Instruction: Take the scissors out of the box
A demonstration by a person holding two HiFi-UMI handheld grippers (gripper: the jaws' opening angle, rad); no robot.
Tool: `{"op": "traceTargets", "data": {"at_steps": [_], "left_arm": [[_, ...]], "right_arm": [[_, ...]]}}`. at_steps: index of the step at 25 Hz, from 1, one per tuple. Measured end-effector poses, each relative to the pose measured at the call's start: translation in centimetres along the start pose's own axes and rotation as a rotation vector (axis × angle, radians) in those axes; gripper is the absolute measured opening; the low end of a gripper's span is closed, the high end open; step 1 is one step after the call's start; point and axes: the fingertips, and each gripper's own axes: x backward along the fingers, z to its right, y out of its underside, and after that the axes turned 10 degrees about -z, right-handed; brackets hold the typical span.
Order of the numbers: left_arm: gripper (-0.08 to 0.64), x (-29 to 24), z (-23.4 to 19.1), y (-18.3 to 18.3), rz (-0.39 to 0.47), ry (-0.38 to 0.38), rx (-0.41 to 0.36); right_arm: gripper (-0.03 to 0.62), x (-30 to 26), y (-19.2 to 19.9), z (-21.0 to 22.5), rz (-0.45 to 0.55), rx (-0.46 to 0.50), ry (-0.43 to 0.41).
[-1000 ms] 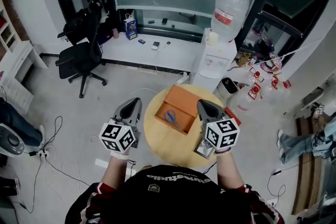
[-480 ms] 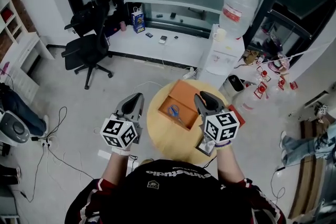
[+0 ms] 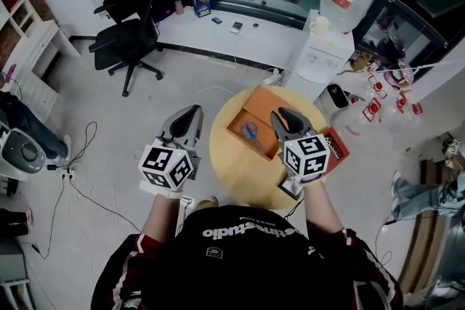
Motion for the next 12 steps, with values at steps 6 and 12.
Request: {"op": "traceTargets", "data": {"at_steps": [6, 12], "left_arm": [[0.018, -0.3, -0.5, 0.8, -0.005, -0.016, -0.001], [0.018, -0.1, -1.4, 2.3, -0.017, -0.047, -0.012]], "right_arm": [[0.094, -2.8, 2.9, 0.1, -0.047, 0.001, -0.028], [0.094, -5.6, 6.6, 0.0, -0.143, 0.03, -0.04]]}}
